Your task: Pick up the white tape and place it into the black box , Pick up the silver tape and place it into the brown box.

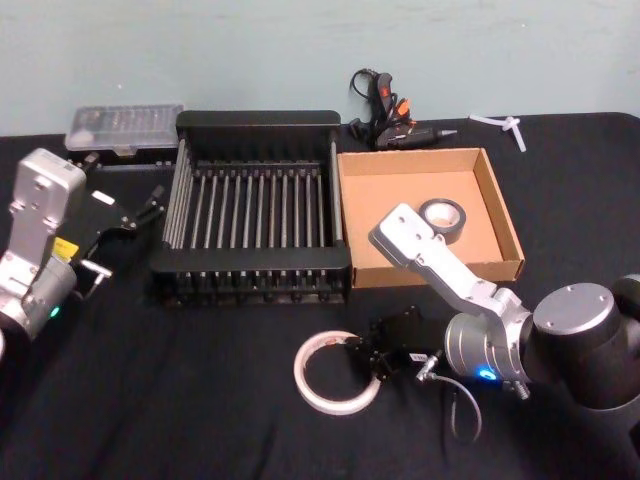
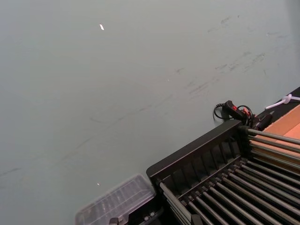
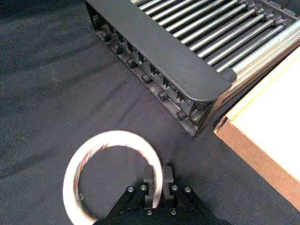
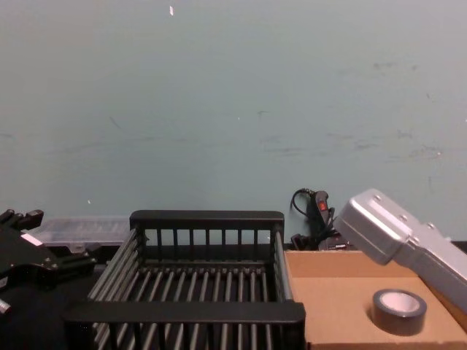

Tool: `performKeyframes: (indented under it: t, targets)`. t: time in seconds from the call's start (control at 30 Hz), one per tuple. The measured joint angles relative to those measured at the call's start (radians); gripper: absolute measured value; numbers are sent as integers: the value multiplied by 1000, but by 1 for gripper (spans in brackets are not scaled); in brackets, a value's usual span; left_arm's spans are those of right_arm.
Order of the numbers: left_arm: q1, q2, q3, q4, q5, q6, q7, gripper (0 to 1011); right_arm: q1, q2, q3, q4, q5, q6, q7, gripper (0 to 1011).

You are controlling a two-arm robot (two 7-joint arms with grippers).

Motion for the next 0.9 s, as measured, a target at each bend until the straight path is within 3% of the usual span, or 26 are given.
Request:
performKeyframes:
  t: [0.13,0.9]
  targets:
    - [0,0,0,0,0,0,0,1001,0,0,0,0,0,0,0,99]
    - [0,0,0,0,0,0,0,1002,-4,-5,19,-8,13,-14,3,95]
